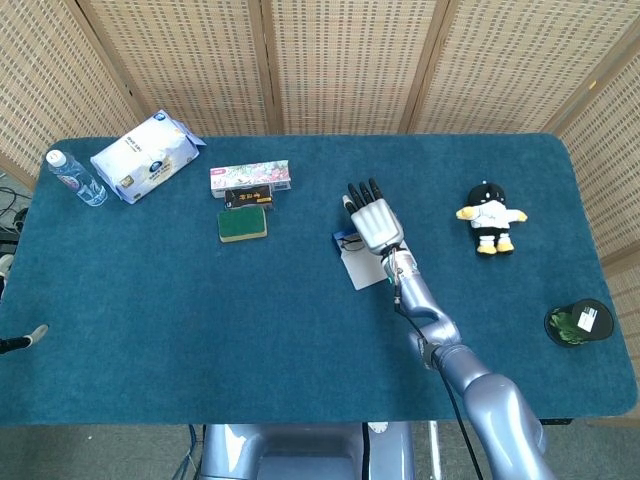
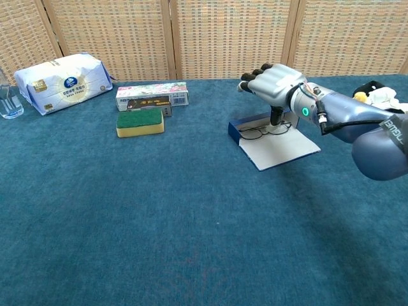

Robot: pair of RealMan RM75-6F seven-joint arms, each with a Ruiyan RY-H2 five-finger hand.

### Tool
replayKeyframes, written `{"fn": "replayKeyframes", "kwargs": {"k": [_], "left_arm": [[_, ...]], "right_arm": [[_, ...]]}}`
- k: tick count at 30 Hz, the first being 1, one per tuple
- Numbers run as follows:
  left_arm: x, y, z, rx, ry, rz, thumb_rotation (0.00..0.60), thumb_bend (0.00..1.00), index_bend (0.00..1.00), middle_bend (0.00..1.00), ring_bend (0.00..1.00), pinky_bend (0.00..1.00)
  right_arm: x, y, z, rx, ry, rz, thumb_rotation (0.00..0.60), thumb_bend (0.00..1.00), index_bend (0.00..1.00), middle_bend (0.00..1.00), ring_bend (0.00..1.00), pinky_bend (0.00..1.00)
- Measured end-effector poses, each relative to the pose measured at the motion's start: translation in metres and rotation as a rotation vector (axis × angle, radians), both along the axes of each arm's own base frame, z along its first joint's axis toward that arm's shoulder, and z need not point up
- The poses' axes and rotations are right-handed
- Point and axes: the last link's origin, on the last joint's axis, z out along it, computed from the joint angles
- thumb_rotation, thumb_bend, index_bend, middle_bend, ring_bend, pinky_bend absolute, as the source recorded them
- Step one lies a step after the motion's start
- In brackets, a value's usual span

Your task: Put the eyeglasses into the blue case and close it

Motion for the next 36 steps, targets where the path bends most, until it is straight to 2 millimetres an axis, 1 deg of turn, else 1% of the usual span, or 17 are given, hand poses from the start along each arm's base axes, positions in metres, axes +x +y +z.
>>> {"fn": "replayKeyframes", "kwargs": {"k": [1,3,4,5,7,8,9,12,14,17,20,23,26,28,31,33,36], "left_arm": [[0.000,0.000,0.000,0.000,-0.001,0.000,0.600,0.00,0.00,0.00,0.00,0.00],[0.000,0.000,0.000,0.000,-0.002,0.001,0.600,0.00,0.00,0.00,0.00,0.00],[0.000,0.000,0.000,0.000,-0.003,0.001,0.600,0.00,0.00,0.00,0.00,0.00],[-0.001,0.000,0.000,0.000,-0.003,0.002,0.600,0.00,0.00,0.00,0.00,0.00],[-0.001,0.000,0.001,0.000,-0.005,0.003,0.600,0.00,0.00,0.00,0.00,0.00],[-0.001,0.000,0.001,0.001,-0.007,0.004,0.600,0.00,0.00,0.00,0.00,0.00],[-0.001,0.000,0.001,0.001,-0.008,0.005,0.600,0.00,0.00,0.00,0.00,0.00],[-0.001,0.001,0.001,0.000,-0.010,0.007,0.600,0.00,0.00,0.00,0.00,0.00],[-0.002,0.002,0.001,0.000,-0.011,0.010,0.600,0.00,0.00,0.00,0.00,0.00],[-0.002,0.002,0.002,0.002,-0.014,0.013,0.600,0.00,0.00,0.00,0.00,0.00],[-0.001,0.002,0.002,0.003,-0.014,0.010,0.600,0.00,0.00,0.00,0.00,0.00],[0.000,0.002,0.002,0.004,-0.013,0.011,0.600,0.00,0.00,0.00,0.00,0.00],[-0.001,0.002,0.002,0.009,-0.017,0.017,0.600,0.00,0.00,0.00,0.00,0.00],[-0.001,0.003,0.002,0.011,-0.019,0.019,0.600,0.00,0.00,0.00,0.00,0.00],[-0.001,0.003,0.002,0.008,-0.016,0.020,0.600,0.00,0.00,0.00,0.00,0.00],[-0.001,0.003,0.002,0.006,-0.015,0.019,0.600,0.00,0.00,0.00,0.00,0.00],[-0.001,0.003,0.001,0.005,-0.014,0.018,0.600,0.00,0.00,0.00,0.00,0.00]], "right_arm": [[0.001,0.000,0.001,-0.002,-0.004,0.003,0.600,0.30,0.10,0.01,0.00,0.00],[0.004,0.001,0.003,-0.004,-0.016,0.012,0.600,0.46,0.10,0.01,0.00,0.00],[0.005,0.001,0.004,-0.004,-0.024,0.016,0.600,0.57,0.11,0.01,0.00,0.00],[0.008,0.001,0.005,-0.002,-0.036,0.021,0.600,0.70,0.12,0.01,0.00,0.00],[0.013,0.000,0.009,0.001,-0.055,0.029,0.600,0.90,0.14,0.01,0.00,0.00],[0.016,-0.001,0.012,0.005,-0.069,0.034,0.600,0.98,0.16,0.02,0.00,0.00],[0.019,-0.002,0.014,0.008,-0.080,0.036,0.600,1.00,0.18,0.03,0.00,0.00],[0.028,-0.004,0.020,0.035,-0.129,0.019,0.600,1.00,0.21,0.06,0.00,0.01],[0.031,-0.007,0.021,0.072,-0.162,-0.019,0.600,1.00,0.25,0.10,0.00,0.06],[0.032,-0.010,0.020,0.143,-0.204,-0.089,0.600,1.00,0.28,0.16,0.01,0.12],[0.032,-0.011,0.015,0.220,-0.246,-0.162,0.600,1.00,0.29,0.20,0.04,0.15],[0.029,-0.011,0.009,0.270,-0.263,-0.219,0.600,1.00,0.29,0.25,0.09,0.16],[0.022,-0.015,0.008,0.271,-0.249,-0.250,0.600,1.00,0.29,0.26,0.15,0.21],[0.018,-0.017,0.007,0.268,-0.243,-0.269,0.600,1.00,0.29,0.26,0.16,0.23],[0.011,-0.020,0.006,0.267,-0.223,-0.293,0.600,1.00,0.30,0.27,0.17,0.23],[0.008,-0.022,0.008,0.267,-0.209,-0.305,0.600,1.00,0.32,0.30,0.21,0.25],[0.004,-0.024,0.009,0.276,-0.185,-0.323,0.600,1.00,0.36,0.33,0.23,0.29]]}}
